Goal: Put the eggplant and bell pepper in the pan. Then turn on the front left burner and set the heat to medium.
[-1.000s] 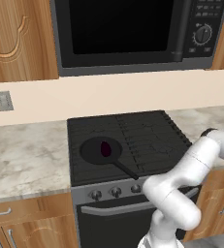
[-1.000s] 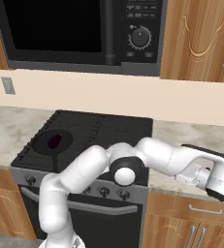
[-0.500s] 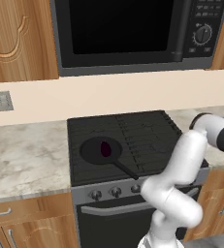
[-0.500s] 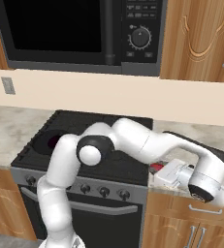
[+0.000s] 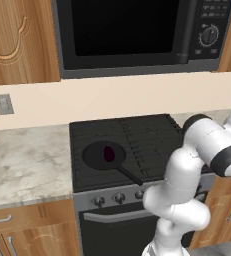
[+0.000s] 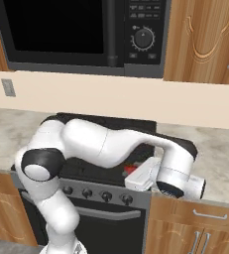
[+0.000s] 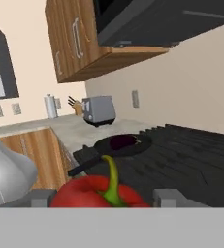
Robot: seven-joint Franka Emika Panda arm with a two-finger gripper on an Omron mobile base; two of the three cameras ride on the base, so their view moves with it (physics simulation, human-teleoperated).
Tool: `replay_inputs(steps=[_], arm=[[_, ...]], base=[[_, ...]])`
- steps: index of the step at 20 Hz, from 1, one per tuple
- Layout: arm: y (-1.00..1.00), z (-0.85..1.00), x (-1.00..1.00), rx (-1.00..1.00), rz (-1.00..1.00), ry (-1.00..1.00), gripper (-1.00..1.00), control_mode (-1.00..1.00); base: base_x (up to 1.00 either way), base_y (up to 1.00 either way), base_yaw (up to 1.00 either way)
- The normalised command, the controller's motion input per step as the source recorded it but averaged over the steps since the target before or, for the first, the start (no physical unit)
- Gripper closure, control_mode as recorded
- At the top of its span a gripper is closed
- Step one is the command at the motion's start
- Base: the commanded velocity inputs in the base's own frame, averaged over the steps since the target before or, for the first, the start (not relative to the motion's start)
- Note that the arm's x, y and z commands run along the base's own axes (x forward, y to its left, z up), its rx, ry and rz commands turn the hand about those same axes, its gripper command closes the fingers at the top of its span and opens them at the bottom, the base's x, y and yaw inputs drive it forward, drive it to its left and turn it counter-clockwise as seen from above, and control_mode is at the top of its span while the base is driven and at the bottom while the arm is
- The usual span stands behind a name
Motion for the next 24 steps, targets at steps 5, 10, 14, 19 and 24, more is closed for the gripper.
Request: replay_inputs(steps=[5,10,14,19,24], arm=[[1.0,0.28,0.05,-0.34,-0.05,0.2,1.0,-1.0],[1.0,0.17,0.09,-0.33,-0.13,0.21,1.0,-1.0],[1.0,0.3,0.04,-0.27,-0.17,0.16,1.0,-1.0],[1.0,0.61,0.01,-0.2,-0.24,0.14,1.0,-1.0],[1.0,0.46,0.15,-0.18,-0.25,0.14,1.0,-1.0]], base=[[0.0,0.0,0.0],[0.0,0.0,0.0],[0.0,0.0,0.0],[0.0,0.0,0.0],[0.0,0.0,0.0]])
